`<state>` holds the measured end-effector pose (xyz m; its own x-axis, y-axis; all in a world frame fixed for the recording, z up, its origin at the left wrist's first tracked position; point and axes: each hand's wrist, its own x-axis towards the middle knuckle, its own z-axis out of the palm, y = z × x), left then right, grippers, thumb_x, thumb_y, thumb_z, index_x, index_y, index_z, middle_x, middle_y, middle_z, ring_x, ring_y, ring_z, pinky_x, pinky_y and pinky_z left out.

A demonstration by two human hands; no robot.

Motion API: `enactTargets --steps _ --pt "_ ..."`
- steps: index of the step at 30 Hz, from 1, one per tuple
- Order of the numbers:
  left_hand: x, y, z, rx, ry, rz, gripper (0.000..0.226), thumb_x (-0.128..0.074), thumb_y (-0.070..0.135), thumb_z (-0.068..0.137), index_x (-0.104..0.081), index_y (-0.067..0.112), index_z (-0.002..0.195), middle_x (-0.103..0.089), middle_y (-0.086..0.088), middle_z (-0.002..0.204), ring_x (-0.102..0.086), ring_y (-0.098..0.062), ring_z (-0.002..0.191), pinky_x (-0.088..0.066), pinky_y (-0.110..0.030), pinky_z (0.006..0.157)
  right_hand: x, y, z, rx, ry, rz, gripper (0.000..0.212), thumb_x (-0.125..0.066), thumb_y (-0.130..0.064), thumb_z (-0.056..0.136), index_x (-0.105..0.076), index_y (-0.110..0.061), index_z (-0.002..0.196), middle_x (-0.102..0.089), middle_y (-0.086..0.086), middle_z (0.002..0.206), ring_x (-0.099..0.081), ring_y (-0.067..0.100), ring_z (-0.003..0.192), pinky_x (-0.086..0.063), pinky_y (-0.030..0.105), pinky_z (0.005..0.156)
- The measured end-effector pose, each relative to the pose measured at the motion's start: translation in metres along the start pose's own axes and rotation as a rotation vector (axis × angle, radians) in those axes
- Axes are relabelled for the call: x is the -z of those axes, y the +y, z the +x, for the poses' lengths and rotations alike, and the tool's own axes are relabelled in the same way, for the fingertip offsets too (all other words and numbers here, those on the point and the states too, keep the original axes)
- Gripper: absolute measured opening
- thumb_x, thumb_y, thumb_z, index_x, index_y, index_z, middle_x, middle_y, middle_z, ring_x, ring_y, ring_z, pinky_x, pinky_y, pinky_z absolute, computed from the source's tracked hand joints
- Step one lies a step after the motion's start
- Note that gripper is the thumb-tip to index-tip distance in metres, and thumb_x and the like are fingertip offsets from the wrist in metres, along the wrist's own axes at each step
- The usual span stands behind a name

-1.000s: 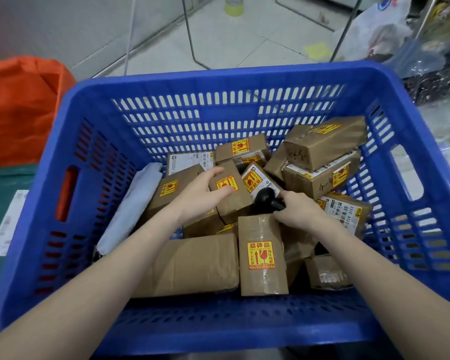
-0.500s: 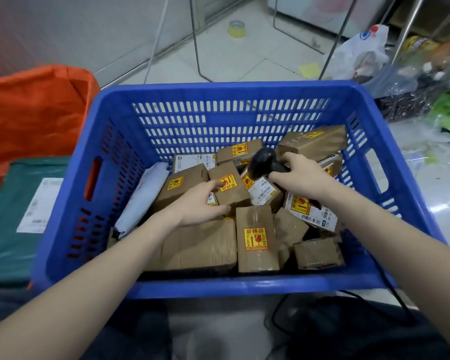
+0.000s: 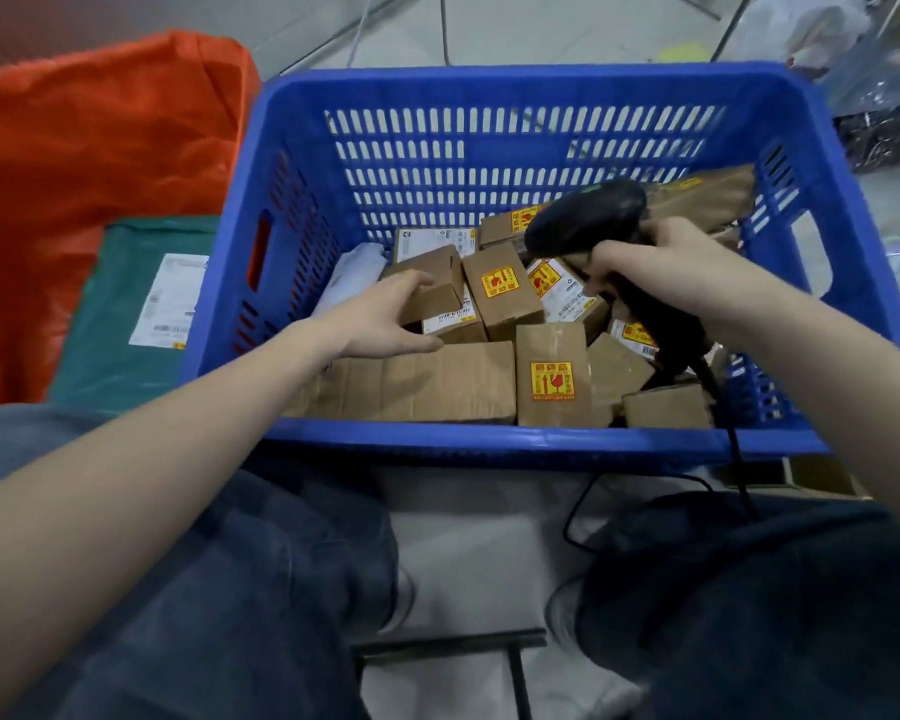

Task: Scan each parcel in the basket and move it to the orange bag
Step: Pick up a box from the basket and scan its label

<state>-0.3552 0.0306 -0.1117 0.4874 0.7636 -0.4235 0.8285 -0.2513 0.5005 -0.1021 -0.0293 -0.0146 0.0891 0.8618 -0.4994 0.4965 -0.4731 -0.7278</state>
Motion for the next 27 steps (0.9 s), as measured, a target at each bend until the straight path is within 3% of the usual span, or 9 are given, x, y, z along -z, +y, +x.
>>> enactTargets --steps 8,11,14,16,18,21,24,27 --pt "-0.039 -0.022 0.018 0.068 -0.439 0.407 0.119 -0.075 0.06 0.068 0.002 0.027 0.153 -0.018 -0.005 0.156 -0.024 -0.029 0.141 -0.028 -0.049 0.113 -0.004 0.015 0.02 -0.028 -0.077 0.016 0.014 -0.061 -0.026 0.09 -0.059 -0.016 0.099 -0.068 0.005 0.088 -0.059 0.015 0.067 -0.049 0.027 0.063" --pt "-0.048 -0.015 0.02 0.044 -0.43 0.575 0.13 -0.074 0.064 0.067 0.016 0.022 0.152 -0.009 -0.007 0.159 -0.02 -0.031 0.143 -0.021 -0.051 0.115 -0.004 0.017 0.025 -0.041 -0.088 0.022 0.015 -0.061 -0.027 0.09 -0.059 -0.016 0.1 -0.068 0.006 0.089 -0.058 0.015 0.067 -0.049 0.027 0.064" --pt "-0.052 -0.008 0.021 0.002 -0.38 0.648 0.129 -0.073 0.063 0.068 0.017 0.021 0.151 -0.02 -0.009 0.155 -0.03 -0.033 0.137 -0.029 -0.048 0.11 -0.002 0.017 0.027 -0.026 -0.102 0.023 0.021 -0.062 -0.028 0.089 -0.06 -0.014 0.104 -0.069 0.005 0.089 -0.06 0.015 0.065 -0.049 0.027 0.062" --pt "-0.035 -0.005 0.024 0.021 -0.294 0.499 0.125 -0.074 0.061 0.067 0.009 0.023 0.152 -0.025 -0.008 0.153 -0.032 -0.033 0.135 -0.033 -0.047 0.108 0.002 0.014 0.028 -0.006 -0.086 0.031 0.022 -0.063 -0.029 0.088 -0.061 -0.013 0.103 -0.069 0.003 0.087 -0.06 0.014 0.064 -0.05 0.027 0.061" --pt "-0.005 0.004 0.024 0.052 -0.172 0.189 0.12 -0.077 0.056 0.069 0.002 0.022 0.152 -0.027 -0.005 0.152 -0.033 -0.028 0.136 -0.035 -0.039 0.106 0.01 0.005 0.025 0.019 -0.068 0.057 0.02 -0.063 -0.029 0.088 -0.062 -0.014 0.101 -0.07 0.001 0.085 -0.06 0.011 0.06 -0.05 0.025 0.059" --pt "0.045 0.022 0.022 0.125 -0.006 -0.293 0.105 -0.073 0.045 0.08 -0.001 0.02 0.153 -0.032 0.004 0.142 -0.041 -0.017 0.126 -0.036 -0.025 0.092 0.024 -0.012 0.016 0.102 -0.024 0.152 0.019 -0.064 -0.028 0.088 -0.065 -0.013 0.099 -0.07 0.001 0.083 -0.058 0.008 0.056 -0.05 0.025 0.06" --pt "0.077 0.031 0.013 0.122 0.128 -0.517 0.095 -0.074 0.054 0.073 -0.022 0.032 0.149 -0.038 0.012 0.134 -0.049 -0.01 0.115 -0.044 -0.025 0.088 0.038 -0.024 0.003 0.195 0.053 0.283 0.016 -0.063 -0.027 0.088 -0.065 -0.013 0.095 -0.066 -0.002 0.072 -0.058 0.008 0.057 -0.05 0.024 0.061" --pt "0.079 0.037 0.0 0.092 0.112 -0.762 0.083 -0.07 0.059 0.063 -0.042 0.037 0.138 -0.06 0.015 0.126 -0.06 -0.009 0.114 -0.05 -0.036 0.092 0.035 -0.026 -0.007 0.215 0.066 0.408 0.018 -0.065 -0.027 0.087 -0.062 -0.014 0.099 -0.068 -0.006 0.072 -0.062 0.006 0.059 -0.051 0.021 0.055"
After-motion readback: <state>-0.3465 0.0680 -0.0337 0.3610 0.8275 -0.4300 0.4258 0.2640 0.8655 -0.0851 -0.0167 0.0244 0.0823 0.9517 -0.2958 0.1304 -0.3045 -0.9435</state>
